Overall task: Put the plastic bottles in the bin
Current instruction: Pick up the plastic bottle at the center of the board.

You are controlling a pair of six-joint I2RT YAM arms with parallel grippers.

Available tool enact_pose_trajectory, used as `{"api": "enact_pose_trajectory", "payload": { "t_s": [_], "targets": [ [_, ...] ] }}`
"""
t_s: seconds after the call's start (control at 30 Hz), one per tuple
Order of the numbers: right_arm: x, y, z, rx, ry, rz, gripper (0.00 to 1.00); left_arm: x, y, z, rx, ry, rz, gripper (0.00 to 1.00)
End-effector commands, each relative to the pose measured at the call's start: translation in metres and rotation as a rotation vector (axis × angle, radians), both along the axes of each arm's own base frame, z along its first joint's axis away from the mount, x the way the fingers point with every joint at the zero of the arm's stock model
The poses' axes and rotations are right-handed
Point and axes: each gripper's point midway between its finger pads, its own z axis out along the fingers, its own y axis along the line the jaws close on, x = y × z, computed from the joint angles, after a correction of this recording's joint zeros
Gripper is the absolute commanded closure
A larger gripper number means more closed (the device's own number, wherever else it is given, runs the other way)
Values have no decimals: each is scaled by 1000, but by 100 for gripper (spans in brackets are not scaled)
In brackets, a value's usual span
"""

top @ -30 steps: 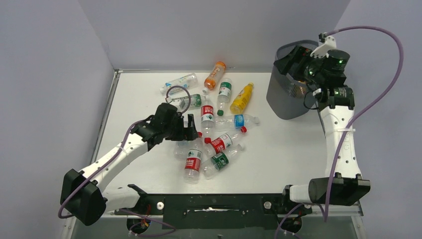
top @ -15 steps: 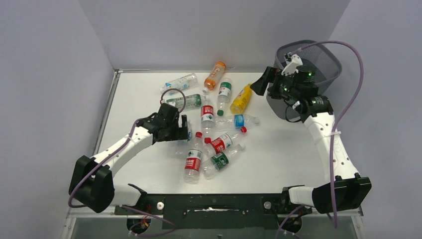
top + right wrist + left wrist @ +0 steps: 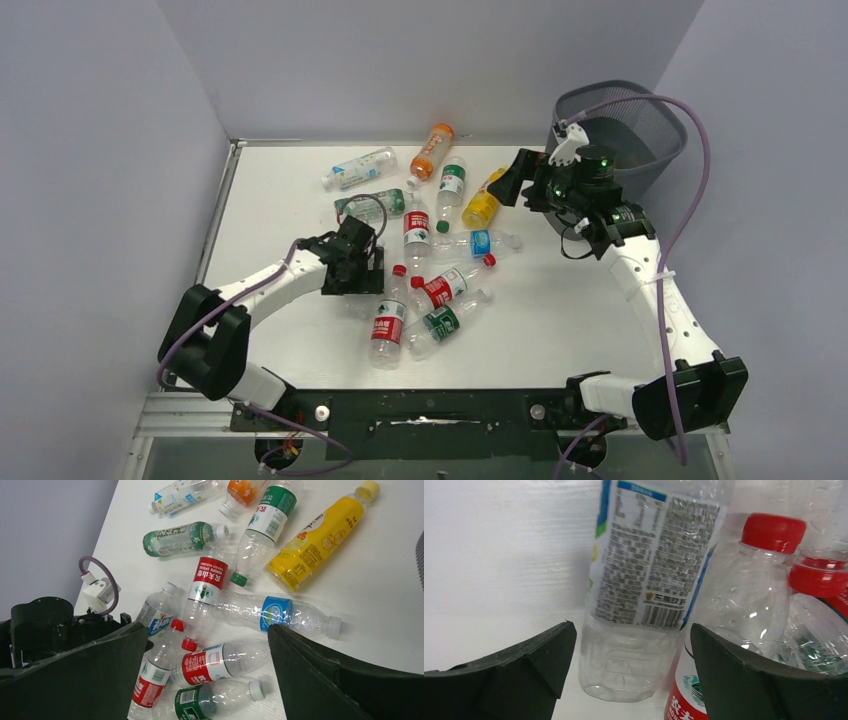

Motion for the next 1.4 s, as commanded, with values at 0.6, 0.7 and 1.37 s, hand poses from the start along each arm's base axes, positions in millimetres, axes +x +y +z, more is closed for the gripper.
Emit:
{"api": "enact_pose_trajectory", "payload": {
  "t_s": [0.6,0.7,1.37],
  "targets": [
    [-2,17,-19,28,-13,13,6,10,-2,57,2,-89,-41,51],
    [-4,26,-22,68,0,51,6,11,-15,87,-87,-142,-68,51],
    [-21,89,0,313,14,269,5,-12,-107,174,-571,-295,-367,51]
  ]
}}
